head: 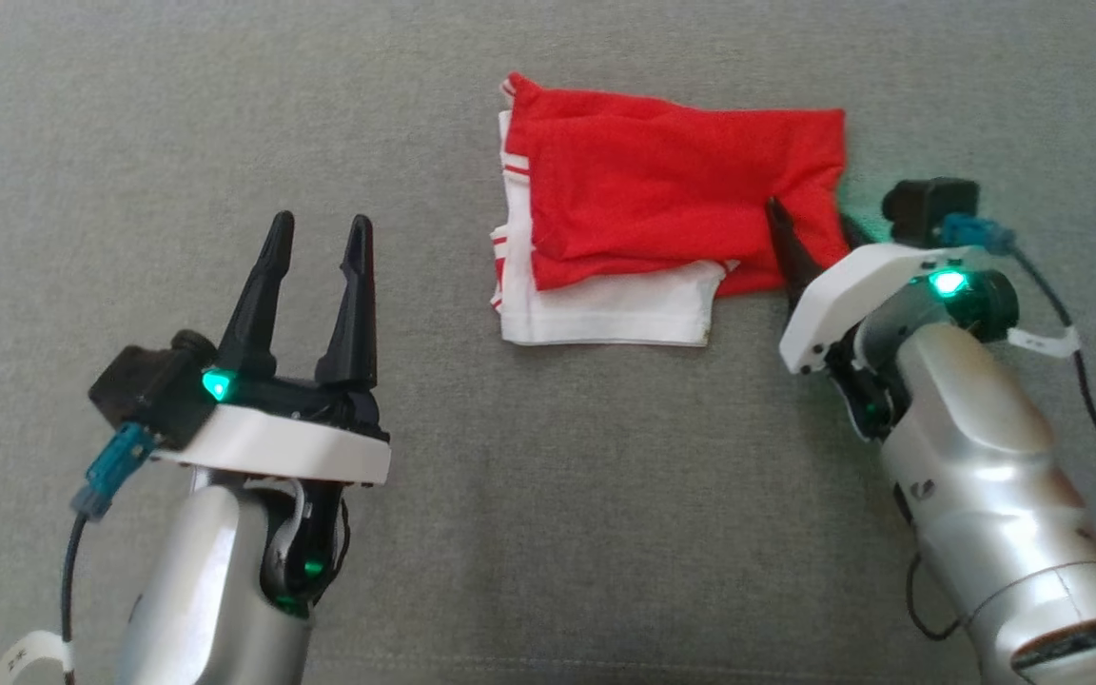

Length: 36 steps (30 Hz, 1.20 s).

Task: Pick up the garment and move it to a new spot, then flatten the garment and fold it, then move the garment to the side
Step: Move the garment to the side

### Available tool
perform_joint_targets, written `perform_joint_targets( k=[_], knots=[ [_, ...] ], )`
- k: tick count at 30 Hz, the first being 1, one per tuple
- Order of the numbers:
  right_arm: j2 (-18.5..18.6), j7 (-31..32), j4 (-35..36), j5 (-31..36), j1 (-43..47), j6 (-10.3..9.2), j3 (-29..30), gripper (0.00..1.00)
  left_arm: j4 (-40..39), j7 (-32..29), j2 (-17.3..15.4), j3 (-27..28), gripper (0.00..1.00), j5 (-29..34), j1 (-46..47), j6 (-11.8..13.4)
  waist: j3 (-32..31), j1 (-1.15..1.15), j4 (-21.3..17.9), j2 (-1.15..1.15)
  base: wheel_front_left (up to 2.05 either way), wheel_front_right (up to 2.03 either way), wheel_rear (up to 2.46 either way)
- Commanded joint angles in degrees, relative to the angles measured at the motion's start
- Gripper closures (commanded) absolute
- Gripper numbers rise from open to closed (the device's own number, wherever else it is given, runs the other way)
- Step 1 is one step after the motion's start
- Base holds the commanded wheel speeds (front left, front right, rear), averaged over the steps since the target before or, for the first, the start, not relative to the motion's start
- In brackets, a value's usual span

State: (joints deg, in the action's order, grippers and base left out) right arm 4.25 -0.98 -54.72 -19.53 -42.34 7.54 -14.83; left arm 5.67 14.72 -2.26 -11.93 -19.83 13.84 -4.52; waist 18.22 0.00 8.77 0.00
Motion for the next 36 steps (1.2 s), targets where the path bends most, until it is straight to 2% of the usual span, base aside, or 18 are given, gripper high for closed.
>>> perform_joint_targets(
  k=[1,7,12,15,16,20,22,23,29,36],
  knots=[
    [-1.2,-0.6,0.2,1.1,-0.2,-0.05,-2.1,1.0,-1.6,0.3,-0.6,2.2,0.0,0.0,1.6,0.1,-0.5,0.0,-0.8,0.0,0.0,0.0,0.0],
    [1.6,-6.6,-0.1,7.4,-3.1,-0.05,-6.6,1.0,-1.7,0.3,-0.6,2.7,0.0,0.8,1.6,-0.4,-1.8,0.0,-4.6,0.0,0.0,0.0,0.0],
    [6.3,-9.2,1.6,11.7,-4.9,-0.05,-11.3,1.0,-1.9,0.3,-0.6,2.4,0.0,1.4,1.6,-0.8,-2.9,0.0,-8.4,0.0,0.0,0.0,0.0],
    [10.8,-9.5,3.6,13.2,-5.7,-0.05,-14.8,1.0,-1.9,0.3,-0.6,2.5,0.0,1.6,1.6,-1.0,-3.3,0.0,-10.5,0.0,0.0,0.0,0.0],
    [13.9,-9.2,5.2,13.0,-5.8,-0.05,-16.6,1.0,-1.9,0.3,-0.6,2.6,0.0,1.7,1.6,-1.1,-3.3,0.0,-11.7,0.0,0.0,0.0,0.0],
    [21.9,-7.6,8.6,10.9,-6.2,-0.05,-19.1,1.0,-1.9,0.3,-0.6,2.9,0.0,2.0,1.6,-1.2,-2.8,0.0,-13.5,0.0,0.0,0.0,0.0],
    [25.9,-6.5,9.9,9.6,-6.4,-0.05,-19.4,1.0,-1.8,0.3,-0.6,2.9,0.0,2.1,1.7,-1.3,-2.3,0.0,-14.0,0.0,0.0,0.0,0.0],
    [25.9,-6.5,9.9,9.6,-6.4,-0.05,-19.4,1.0,-1.8,0.3,-0.6,2.9,0.0,2.1,1.7,-1.3,-2.3,0.0,-14.0,0.0,0.0,0.0,0.0],
    [36.2,-4.6,9.8,8.5,-6.4,-0.05,-18.0,1.0,-1.6,0.3,-0.6,2.6,0.0,2.4,2.5,-1.8,-0.6,0.0,-13.7,0.0,0.0,0.0,0.0],
    [41.4,-4.1,5.6,9.1,-5.9,-0.05,-13.8,1.0,-1.3,0.3,-0.6,3.1,0.0,2.7,3.1,-2.2,0.8,0.0,-12.4,0.0,0.0,0.0,0.0]
  ],
)
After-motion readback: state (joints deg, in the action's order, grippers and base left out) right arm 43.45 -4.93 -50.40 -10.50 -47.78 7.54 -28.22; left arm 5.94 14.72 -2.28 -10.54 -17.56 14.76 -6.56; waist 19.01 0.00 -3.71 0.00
